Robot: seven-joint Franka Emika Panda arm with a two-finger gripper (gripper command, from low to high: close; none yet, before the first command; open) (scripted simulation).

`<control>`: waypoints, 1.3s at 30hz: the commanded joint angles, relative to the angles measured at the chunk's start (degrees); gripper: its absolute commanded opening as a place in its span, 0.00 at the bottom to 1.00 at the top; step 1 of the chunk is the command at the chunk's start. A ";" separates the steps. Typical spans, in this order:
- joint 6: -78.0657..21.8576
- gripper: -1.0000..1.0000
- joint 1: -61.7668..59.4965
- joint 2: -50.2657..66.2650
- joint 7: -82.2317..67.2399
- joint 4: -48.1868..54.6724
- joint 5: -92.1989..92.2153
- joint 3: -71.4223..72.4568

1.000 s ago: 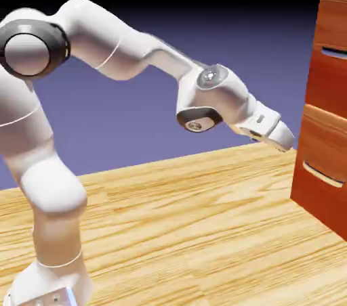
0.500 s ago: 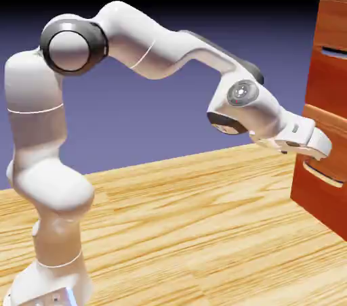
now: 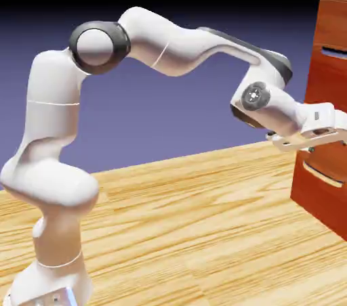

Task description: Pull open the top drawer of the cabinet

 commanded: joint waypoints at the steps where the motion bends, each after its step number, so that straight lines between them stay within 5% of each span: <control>1: -0.18 0.50 0.79 0.95 -2.50 0.97 1.86 -1.05; 24: -4.33 0.50 18.96 22.86 -59.80 23.25 44.47 -25.08; 33: -2.67 0.50 6.67 30.76 -48.71 37.23 39.83 -18.95; 34: -2.67 0.00 6.67 30.76 -48.71 37.23 39.83 -18.95; 39: -4.14 0.00 13.78 26.87 -54.72 28.93 42.88 -22.87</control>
